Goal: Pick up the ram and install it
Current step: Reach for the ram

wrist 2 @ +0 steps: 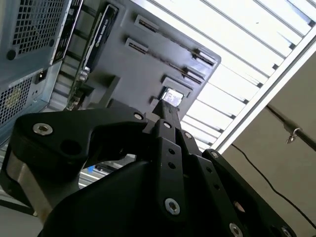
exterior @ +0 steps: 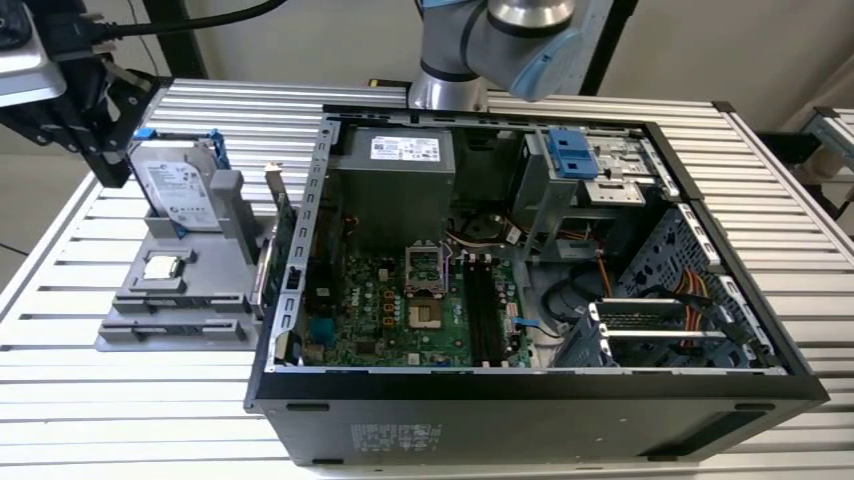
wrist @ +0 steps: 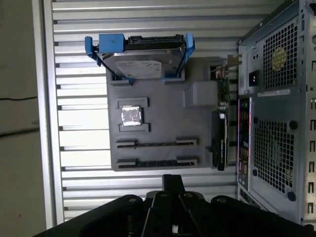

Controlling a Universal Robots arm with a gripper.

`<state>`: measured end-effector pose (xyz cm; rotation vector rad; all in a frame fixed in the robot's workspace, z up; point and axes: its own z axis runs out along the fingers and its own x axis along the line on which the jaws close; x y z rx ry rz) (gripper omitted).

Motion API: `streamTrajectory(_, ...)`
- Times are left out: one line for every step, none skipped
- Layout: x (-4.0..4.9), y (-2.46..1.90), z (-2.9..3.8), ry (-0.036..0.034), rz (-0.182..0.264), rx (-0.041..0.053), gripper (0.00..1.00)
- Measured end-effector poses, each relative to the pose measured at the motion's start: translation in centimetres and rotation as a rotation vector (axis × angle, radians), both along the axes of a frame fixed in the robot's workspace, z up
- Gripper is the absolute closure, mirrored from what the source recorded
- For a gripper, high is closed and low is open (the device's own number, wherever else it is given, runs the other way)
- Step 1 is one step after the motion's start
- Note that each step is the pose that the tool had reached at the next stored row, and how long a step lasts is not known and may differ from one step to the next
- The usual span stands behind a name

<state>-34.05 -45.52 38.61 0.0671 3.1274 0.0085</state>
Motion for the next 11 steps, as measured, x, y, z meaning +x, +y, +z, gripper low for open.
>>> streamTrajectory(0.00, -0.23, 0.00, 0.0000, 0.000, 0.0000, 1.00)
streamTrajectory(0.00, -0.44, 0.00, 0.0000, 0.001, 0.0000, 1.00)
streamTrajectory(0.00, -0.61, 0.01, 0.0001, 0.002, 0.0000, 1.00)
streamTrajectory(0.00, -0.74, 0.01, 0.0001, 0.004, 0.0000, 1.00)
streamTrajectory(0.00, -0.83, 0.00, 0.0001, 0.007, 0.0000, 1.00)
streamTrajectory(0.00, -0.91, 0.00, 0.0000, 0.010, 0.0000, 1.00)
streamTrajectory(0.00, -0.98, 0.00, 0.0001, 0.015, 0.0000, 1.00)
streamTrajectory(0.00, -1.02, 0.00, 0.0000, 0.021, 0.0001, 1.00)
streamTrajectory(-0.01, -1.03, 0.01, 0.0001, 0.028, 0.0000, 1.00)
streamTrajectory(0.00, -1.04, 0.00, 0.0000, 0.037, 0.0001, 1.00)
streamTrajectory(0.00, -1.04, 0.00, 0.0001, 0.051, 0.0000, 1.00)
